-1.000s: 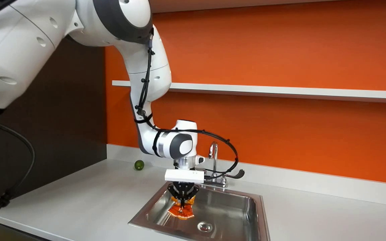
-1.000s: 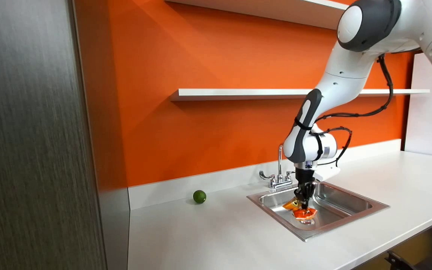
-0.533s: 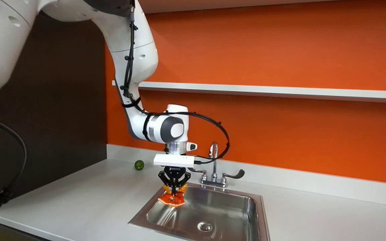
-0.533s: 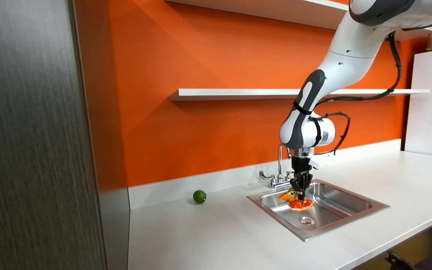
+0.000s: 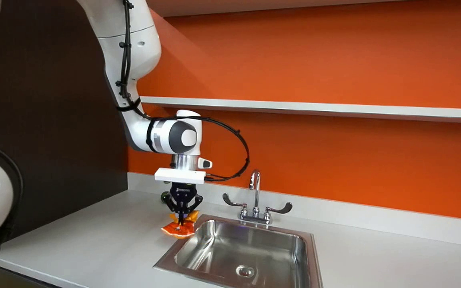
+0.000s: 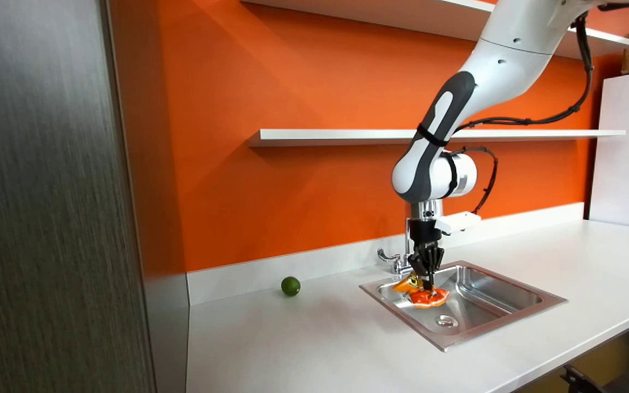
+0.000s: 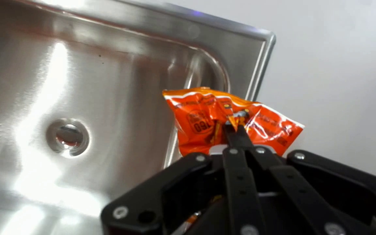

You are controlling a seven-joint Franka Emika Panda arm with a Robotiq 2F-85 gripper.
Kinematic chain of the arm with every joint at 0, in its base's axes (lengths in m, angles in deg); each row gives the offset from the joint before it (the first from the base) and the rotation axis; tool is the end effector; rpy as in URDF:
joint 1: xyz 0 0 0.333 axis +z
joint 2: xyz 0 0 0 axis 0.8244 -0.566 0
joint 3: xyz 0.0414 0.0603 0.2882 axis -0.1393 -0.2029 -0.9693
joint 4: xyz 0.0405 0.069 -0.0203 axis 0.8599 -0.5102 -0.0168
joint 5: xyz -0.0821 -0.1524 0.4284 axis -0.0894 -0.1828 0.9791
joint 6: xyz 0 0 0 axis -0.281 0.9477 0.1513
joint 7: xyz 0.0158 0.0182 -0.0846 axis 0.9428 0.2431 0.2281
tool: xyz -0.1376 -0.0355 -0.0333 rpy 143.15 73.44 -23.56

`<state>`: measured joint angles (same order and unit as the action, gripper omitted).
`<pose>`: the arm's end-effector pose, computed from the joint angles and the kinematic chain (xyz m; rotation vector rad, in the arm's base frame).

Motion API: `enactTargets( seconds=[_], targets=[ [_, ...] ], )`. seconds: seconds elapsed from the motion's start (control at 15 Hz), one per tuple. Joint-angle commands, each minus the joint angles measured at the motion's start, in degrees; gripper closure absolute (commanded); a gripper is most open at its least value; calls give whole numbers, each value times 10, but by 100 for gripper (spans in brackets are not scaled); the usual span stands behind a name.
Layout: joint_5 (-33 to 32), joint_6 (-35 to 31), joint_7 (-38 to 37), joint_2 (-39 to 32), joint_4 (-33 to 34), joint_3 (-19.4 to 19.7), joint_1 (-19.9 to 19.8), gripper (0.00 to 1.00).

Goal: Remove the snack packet from the sink

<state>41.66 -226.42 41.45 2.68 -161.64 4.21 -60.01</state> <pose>0.5274 -0.0448 0.1161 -3.0900 -0.5161 0.1512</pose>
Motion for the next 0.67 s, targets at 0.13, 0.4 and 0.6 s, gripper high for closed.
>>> enactTargets(
  seconds=[0.13,0.4,0.6],
  targets=[
    [-6,49,-46,15,-1,-28,46,100],
    [-2,57,-62,-10,15,-52,76,100],
    [-5,58,-72,-36,31,-66,95,100]
  ],
)
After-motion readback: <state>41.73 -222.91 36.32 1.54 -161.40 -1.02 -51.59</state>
